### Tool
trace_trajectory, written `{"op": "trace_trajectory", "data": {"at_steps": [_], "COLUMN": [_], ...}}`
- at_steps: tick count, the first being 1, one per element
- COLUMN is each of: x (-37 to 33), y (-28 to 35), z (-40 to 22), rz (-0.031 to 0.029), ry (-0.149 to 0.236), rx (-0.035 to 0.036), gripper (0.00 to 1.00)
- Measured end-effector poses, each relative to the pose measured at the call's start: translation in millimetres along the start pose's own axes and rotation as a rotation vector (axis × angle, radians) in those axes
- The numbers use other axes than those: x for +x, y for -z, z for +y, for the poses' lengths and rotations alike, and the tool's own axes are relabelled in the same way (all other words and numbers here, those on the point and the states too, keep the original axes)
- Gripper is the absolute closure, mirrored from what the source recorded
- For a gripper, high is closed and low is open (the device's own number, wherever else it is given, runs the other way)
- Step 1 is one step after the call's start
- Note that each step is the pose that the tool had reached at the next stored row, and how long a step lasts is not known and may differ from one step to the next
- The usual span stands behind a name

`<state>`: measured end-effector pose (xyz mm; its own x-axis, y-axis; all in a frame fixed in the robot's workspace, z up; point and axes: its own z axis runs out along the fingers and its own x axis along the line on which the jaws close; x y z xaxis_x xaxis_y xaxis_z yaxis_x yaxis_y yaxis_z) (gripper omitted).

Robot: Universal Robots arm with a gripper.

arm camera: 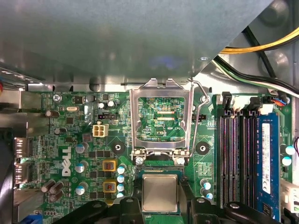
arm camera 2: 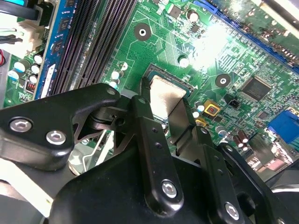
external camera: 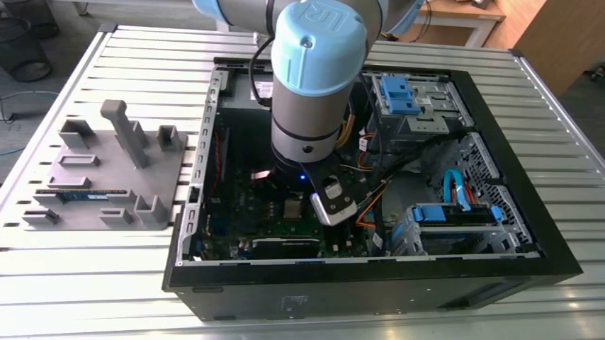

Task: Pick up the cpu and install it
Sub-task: 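Place the cpu into insertion slot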

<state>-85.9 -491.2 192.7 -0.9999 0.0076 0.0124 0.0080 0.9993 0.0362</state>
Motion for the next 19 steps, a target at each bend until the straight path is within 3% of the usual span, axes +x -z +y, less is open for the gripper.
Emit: {"op": "trace_trajectory", "data": {"at_steps": [13, 15, 16, 19], "x": [-0.2, -0.2, -0.2, -0.2], "y": [2.0, 2.0, 2.0, 1.7], "z": [0.2, 0.2, 0.2, 0.1], "rz": [-0.0009, -0.0010, -0.0010, -0.0010], "ry": [0.000, 0.000, 0.000, 0.000], "rx": [-0.0005, -0.0005, -0.0005, -0.0004], "gripper": [0.60, 0.58, 0.53, 0.53]}}
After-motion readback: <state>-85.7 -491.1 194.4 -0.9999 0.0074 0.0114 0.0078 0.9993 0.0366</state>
